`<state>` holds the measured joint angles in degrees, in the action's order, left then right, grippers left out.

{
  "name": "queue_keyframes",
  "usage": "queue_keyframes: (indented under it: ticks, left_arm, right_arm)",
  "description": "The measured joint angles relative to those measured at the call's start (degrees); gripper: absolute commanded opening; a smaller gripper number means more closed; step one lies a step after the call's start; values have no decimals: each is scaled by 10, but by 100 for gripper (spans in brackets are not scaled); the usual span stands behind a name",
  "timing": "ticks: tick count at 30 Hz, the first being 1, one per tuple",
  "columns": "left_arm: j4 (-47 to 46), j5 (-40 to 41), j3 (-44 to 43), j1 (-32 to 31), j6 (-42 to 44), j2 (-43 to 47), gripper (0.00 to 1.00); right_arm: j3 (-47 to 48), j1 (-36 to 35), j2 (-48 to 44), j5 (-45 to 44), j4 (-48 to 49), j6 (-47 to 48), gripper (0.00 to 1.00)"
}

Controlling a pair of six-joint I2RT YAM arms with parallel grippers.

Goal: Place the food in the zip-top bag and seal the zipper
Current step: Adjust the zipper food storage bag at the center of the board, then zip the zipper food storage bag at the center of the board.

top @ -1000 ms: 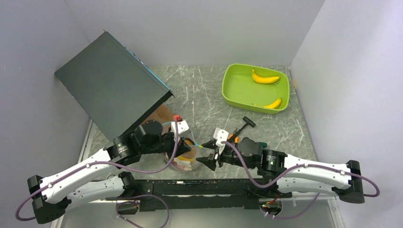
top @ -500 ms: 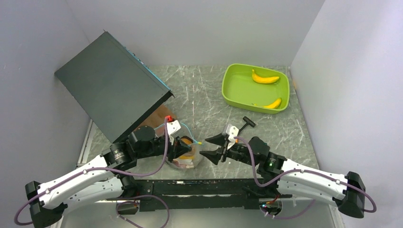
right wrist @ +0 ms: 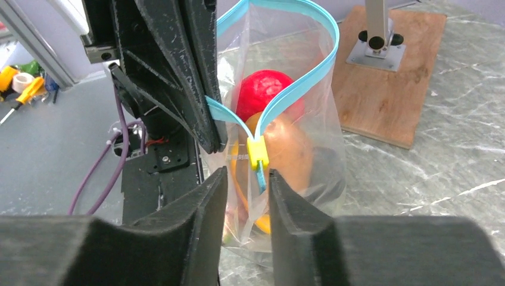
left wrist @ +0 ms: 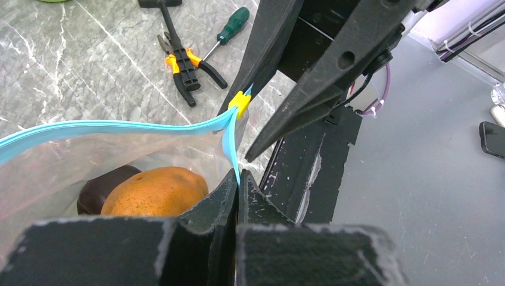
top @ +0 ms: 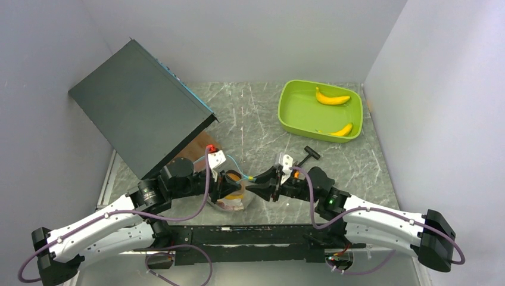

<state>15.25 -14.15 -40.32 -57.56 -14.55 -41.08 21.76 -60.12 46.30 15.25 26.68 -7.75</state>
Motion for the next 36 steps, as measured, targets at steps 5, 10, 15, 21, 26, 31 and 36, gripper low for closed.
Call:
queue_keyframes:
  ticks: [5,10,15,21,26,31,36]
  left_arm:
    - [0,-1,4,0,0,1,5]
    - [0,-2,8,0,0,5,5]
    - [5,-2,8,0,0,6,8]
    - [40,2,-12,0,-3,5,49]
    - [91,3,-95,0,23,-25,63]
    - [108,-11,-189,0,86,-66,69]
    - [111,-80,-205,0,189,-102,72]
  right_arm:
    - [0,22,9,28,13,-11,14]
    - [0,33,12,55,23,-19,0]
    - [0,38,25,85,26,-19,0]
    - [1,41,25,101,21,-22,0]
    - [21,45,24,105,-16,-23,0]
    - [40,46,8,95,-59,-17,0]
    - [49,46,3,96,-89,-8,0]
